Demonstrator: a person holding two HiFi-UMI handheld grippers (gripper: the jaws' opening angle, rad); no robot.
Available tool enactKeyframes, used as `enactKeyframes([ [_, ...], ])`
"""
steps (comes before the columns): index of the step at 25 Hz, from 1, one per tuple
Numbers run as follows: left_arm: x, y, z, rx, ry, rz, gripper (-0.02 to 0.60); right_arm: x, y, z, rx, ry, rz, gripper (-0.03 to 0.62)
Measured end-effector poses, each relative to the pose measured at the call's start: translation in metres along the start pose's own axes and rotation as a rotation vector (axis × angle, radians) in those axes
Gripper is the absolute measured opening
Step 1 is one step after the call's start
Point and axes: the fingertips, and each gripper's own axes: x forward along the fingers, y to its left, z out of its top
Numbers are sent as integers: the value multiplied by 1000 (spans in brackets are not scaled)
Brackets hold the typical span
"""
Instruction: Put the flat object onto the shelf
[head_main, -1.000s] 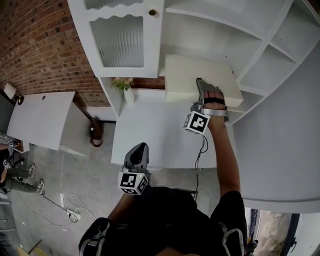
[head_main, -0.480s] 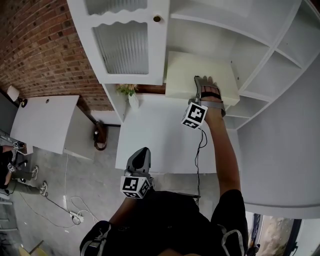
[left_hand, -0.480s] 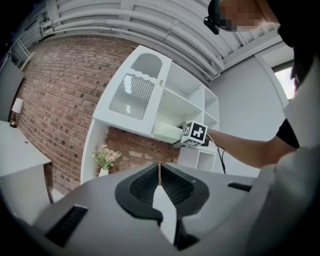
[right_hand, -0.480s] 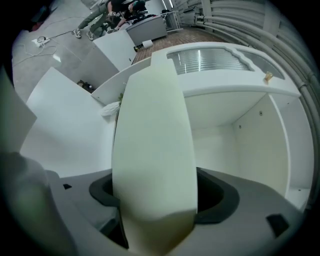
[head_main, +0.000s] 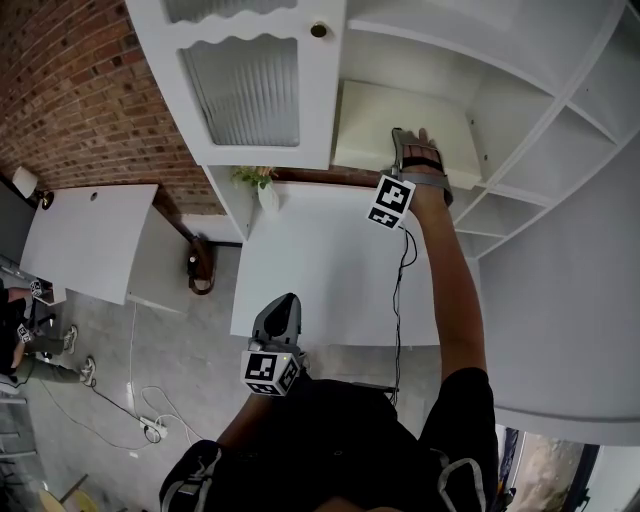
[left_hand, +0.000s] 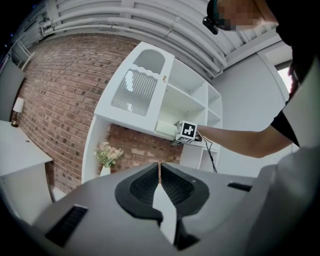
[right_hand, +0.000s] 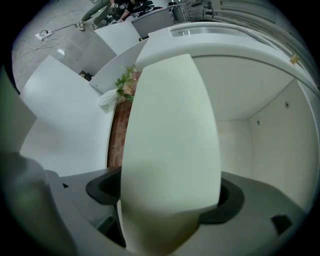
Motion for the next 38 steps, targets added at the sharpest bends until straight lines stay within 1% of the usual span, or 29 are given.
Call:
enactKeyframes([
  [3, 6, 2, -1, 2, 7, 1, 23, 17, -2, -5, -7, 9, 21, 440],
  [6, 10, 4, -4, 5, 16, 2, 23, 22, -3, -5, 6, 8, 33, 446],
  [10, 17, -1, -6, 12, 18, -4, 23, 24, -4, -3, 4, 4, 12, 451],
  [15, 9, -10, -4, 31, 16, -12, 23, 24, -5, -5, -3, 0, -19, 459],
  [19, -3, -8, -2, 43, 23, 8, 23, 21, -9, -6, 0, 12, -25, 460],
  [23, -17, -6, 0, 47, 12, 24, 23, 8, -11, -7, -14, 18, -27, 460],
  [25, -24, -7, 1, 47, 9, 32, 23, -1, -13, -8, -12, 18, -46, 460],
  [27, -31, -12, -1, 47, 4, 29, 23, -15, -16, -13, 6, 13, -83, 460],
  [30, -42, -23, -2, 51, 0, 20, 23, -51, -19, -20, 56, -19, -147, 460],
  [32, -48, -32, 0, 53, -7, 12, 23, -86, -14, -21, 103, -66, -176, 460],
  [34, -55, -44, -1, 55, -13, 4, 23, -123, -6, -20, 162, -124, -225, 459],
  [36, -62, -59, -3, 60, -15, -4, 23, -160, 9, -25, 266, -182, -260, 457],
  [38, -72, -74, -7, 67, -11, -14, 23, -195, 34, -33, 426, -234, -252, 454],
])
